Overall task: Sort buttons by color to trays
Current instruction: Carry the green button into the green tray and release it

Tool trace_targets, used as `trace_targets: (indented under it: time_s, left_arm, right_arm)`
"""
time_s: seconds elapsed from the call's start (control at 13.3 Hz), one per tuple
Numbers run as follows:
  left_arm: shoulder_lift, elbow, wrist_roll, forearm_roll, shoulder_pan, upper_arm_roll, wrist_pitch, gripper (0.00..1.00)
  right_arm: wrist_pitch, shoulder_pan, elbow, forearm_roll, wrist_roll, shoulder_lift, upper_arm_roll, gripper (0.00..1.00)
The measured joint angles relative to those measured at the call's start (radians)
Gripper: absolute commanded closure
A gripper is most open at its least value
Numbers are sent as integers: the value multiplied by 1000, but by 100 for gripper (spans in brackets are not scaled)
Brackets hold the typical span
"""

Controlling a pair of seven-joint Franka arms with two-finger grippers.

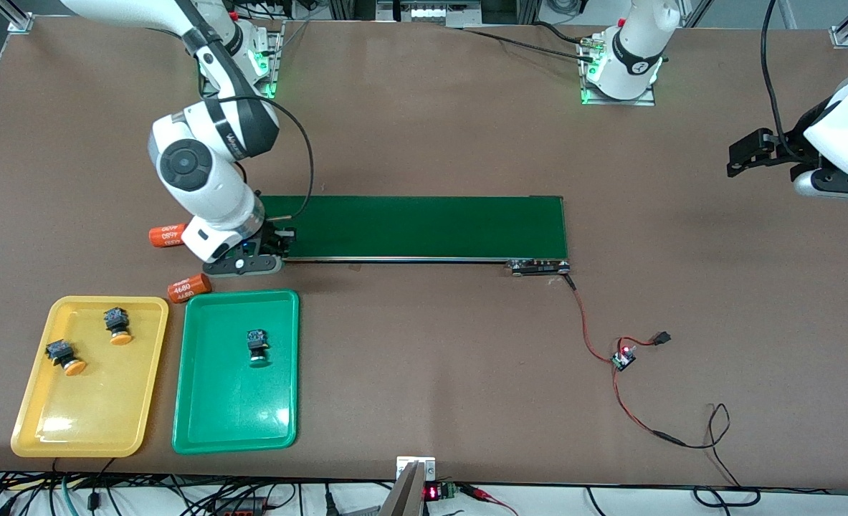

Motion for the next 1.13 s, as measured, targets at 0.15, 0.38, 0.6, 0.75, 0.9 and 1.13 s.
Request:
trace_targets:
  time_s: [0.15, 0.38, 0.6, 0.75, 0.9, 1.13]
  left_arm:
    - [0, 0, 0, -4, 1, 1, 0, 0]
    - [9, 0, 0, -6, 0, 0, 5, 0]
    - [11, 0, 0, -6, 1, 1, 8, 0]
    - [12, 1, 0, -6, 1, 1, 9, 0]
    - [12, 1, 0, -6, 1, 1, 9, 0]
    - [11, 1, 0, -6, 2, 1, 9, 0]
  right_arm:
    - [-6, -11, 69, 0, -86, 25, -42, 85]
    - [6, -40, 168, 0, -253, 142, -132, 85]
    - [80, -71, 243, 0, -363, 273, -187, 85]
    - [99, -74, 264, -9, -374, 315, -191, 85]
    - [122, -70, 268, -34, -374, 326, -191, 85]
    - [187, -70, 268, -43, -374, 345, -201, 84]
